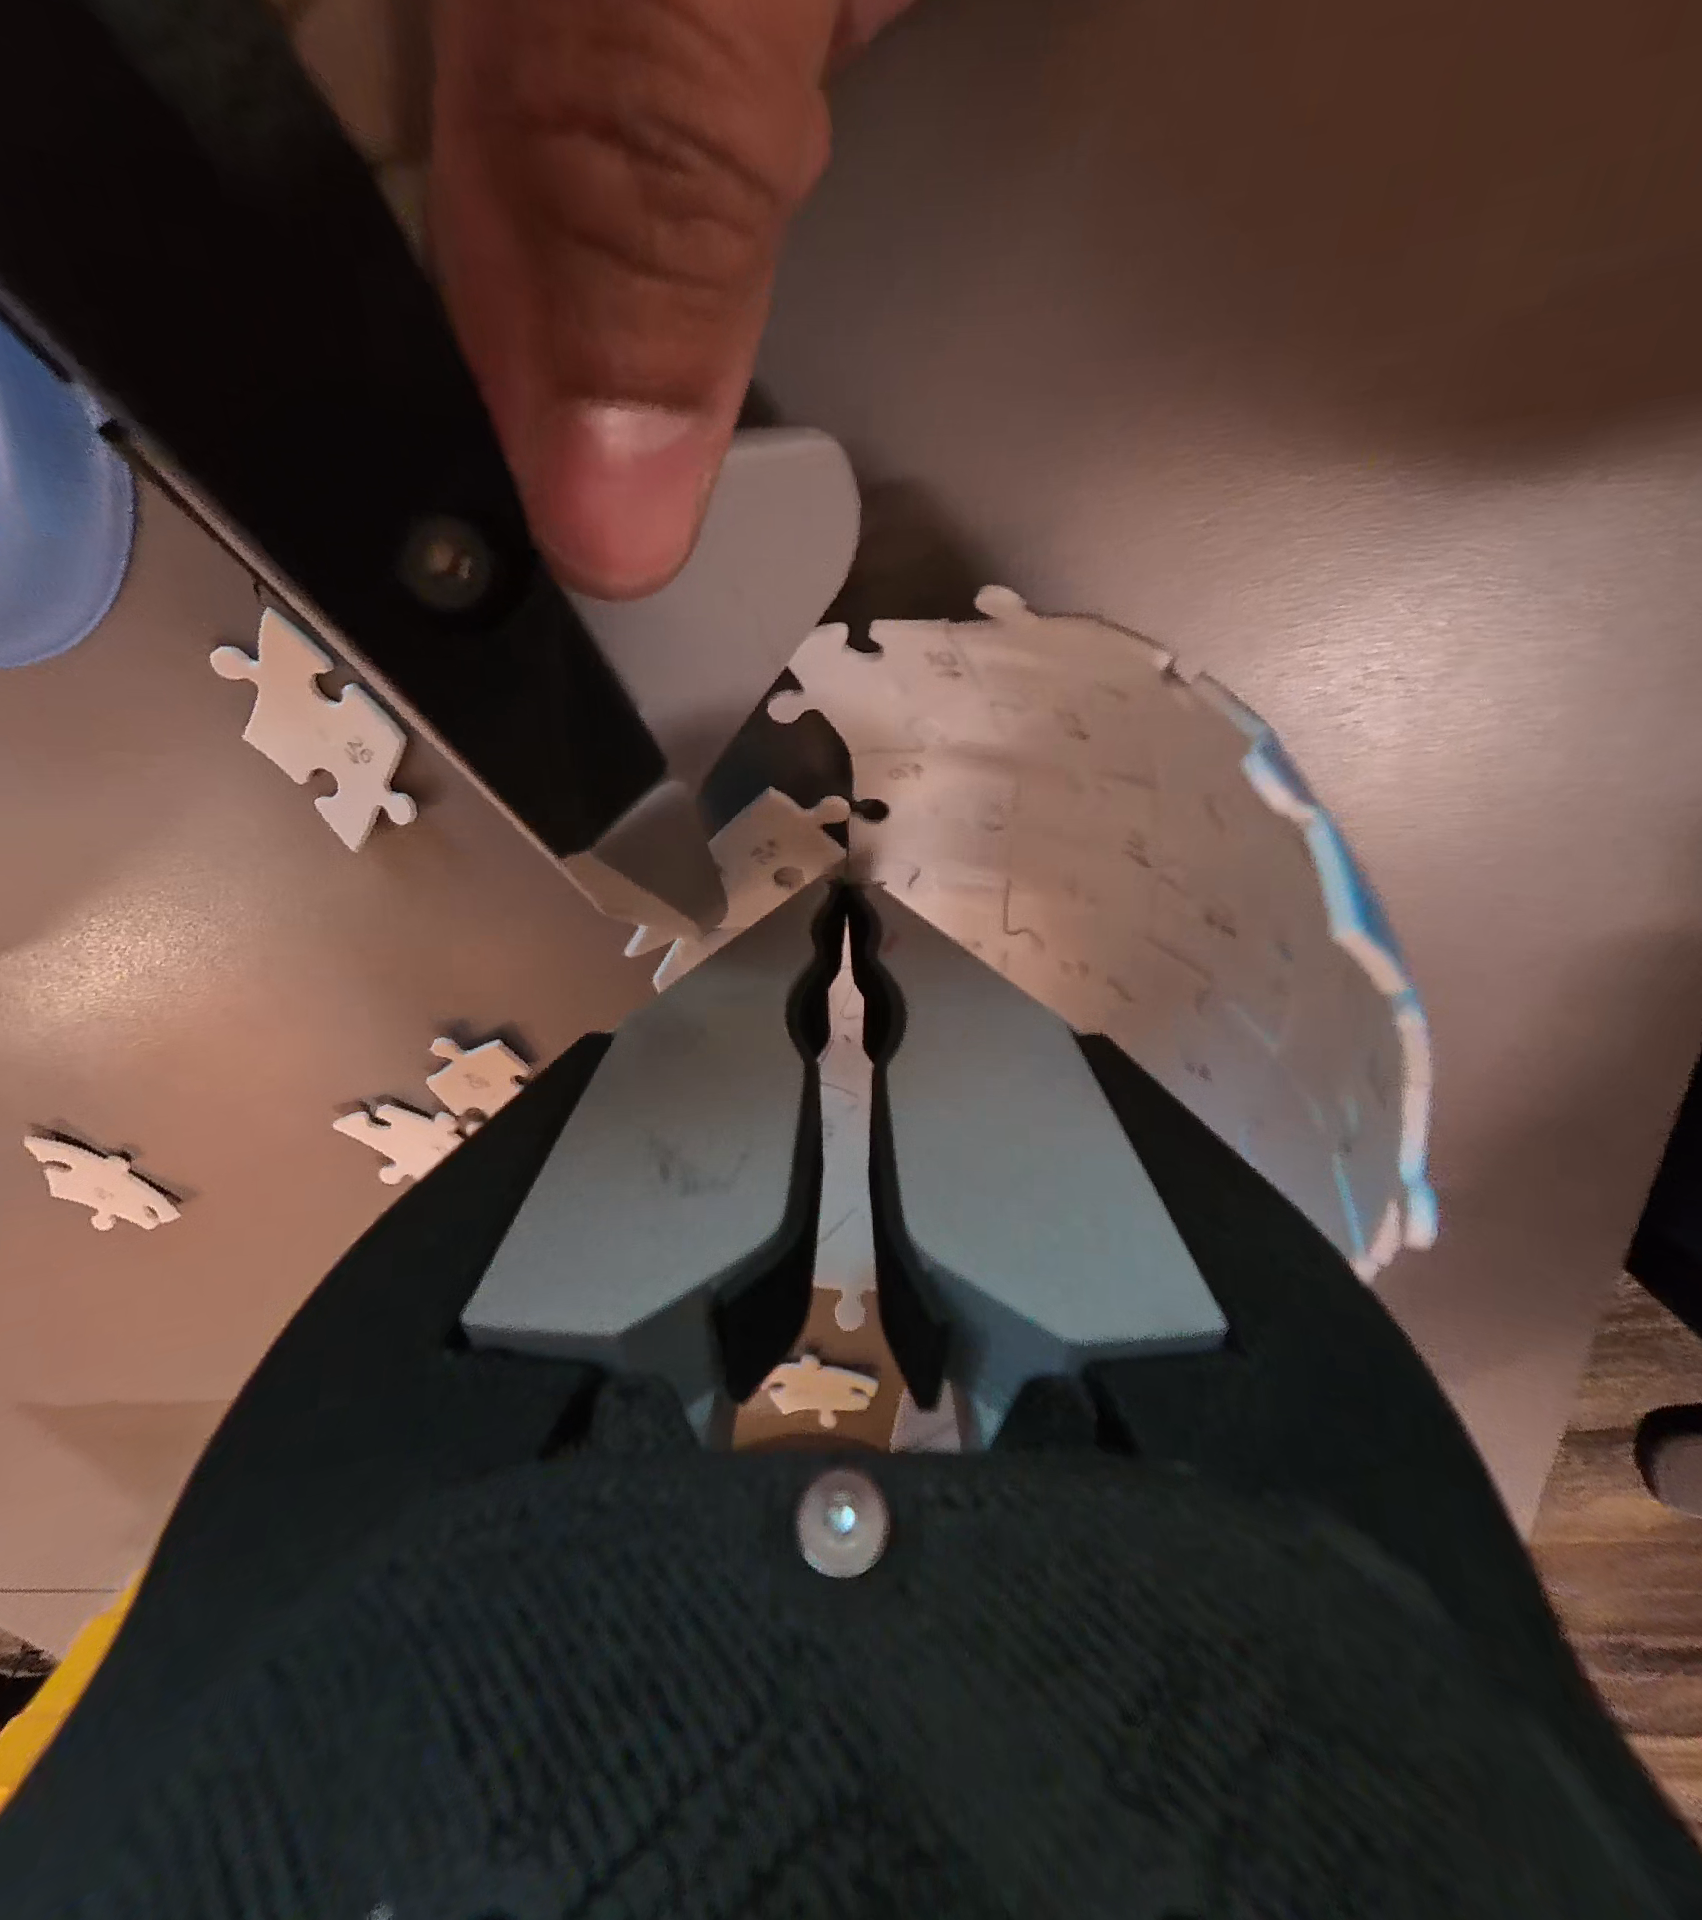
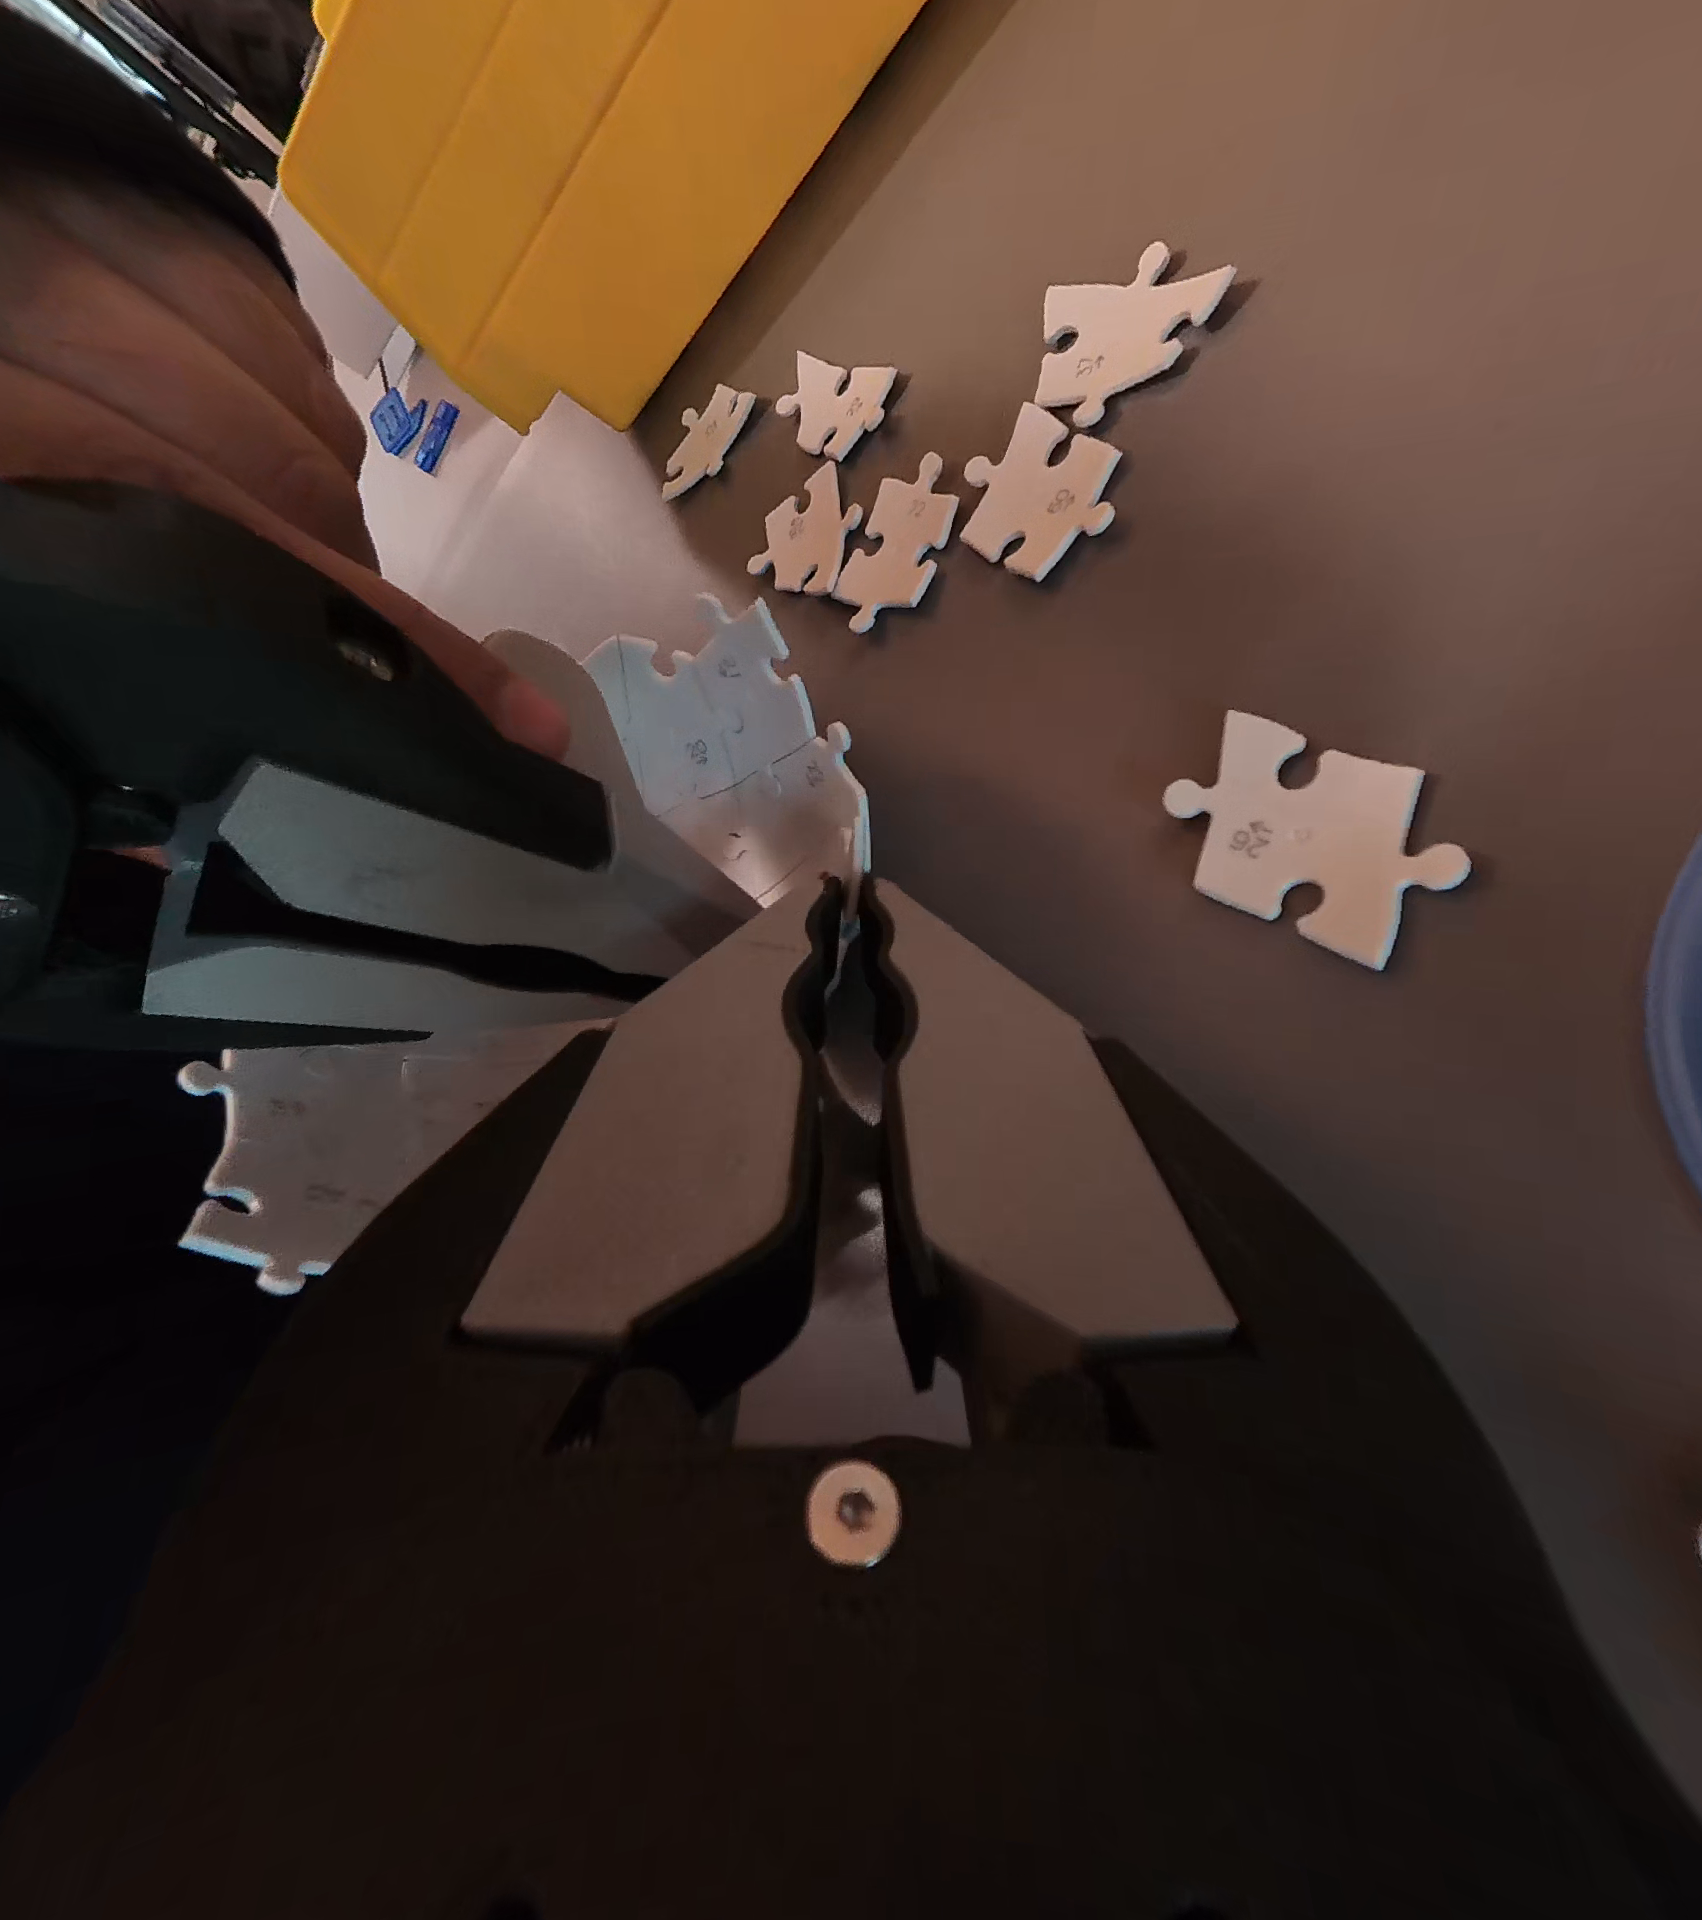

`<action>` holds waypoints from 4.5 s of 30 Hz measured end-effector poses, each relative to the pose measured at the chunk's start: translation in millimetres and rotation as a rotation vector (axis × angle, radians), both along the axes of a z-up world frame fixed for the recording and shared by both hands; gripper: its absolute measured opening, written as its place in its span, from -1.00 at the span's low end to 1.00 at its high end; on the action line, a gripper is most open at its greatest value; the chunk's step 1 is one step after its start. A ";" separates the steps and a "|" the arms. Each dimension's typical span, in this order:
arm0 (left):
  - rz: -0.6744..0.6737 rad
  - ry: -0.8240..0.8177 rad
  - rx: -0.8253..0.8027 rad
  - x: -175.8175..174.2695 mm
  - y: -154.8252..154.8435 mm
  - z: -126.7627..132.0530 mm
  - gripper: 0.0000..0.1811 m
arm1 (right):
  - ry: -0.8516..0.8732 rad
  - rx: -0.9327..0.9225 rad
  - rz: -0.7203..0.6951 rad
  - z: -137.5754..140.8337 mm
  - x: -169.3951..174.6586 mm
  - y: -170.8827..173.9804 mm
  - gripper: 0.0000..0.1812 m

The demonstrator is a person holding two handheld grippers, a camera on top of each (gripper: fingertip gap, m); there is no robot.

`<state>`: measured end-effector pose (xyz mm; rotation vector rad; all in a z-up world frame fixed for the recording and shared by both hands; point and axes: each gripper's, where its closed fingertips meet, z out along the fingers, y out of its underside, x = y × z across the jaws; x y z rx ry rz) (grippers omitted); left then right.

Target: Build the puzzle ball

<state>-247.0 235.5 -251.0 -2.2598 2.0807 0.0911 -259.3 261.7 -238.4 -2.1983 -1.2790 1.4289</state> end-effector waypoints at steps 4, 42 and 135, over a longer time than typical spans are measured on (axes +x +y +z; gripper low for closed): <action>-0.044 0.005 0.002 -2.0 1.5 0.0 -1.00 | 0.000 -0.008 0.011 -0.1 -0.8 -0.1 -1.00; 0.205 -0.087 -0.053 -7.0 -0.9 1.2 -1.00 | 0.117 -0.055 -0.013 20.6 14.9 -0.8 -1.00; 0.343 -0.857 -0.291 8.2 19.7 88.3 -0.96 | 0.478 0.100 0.050 83.7 12.9 -0.3 -1.00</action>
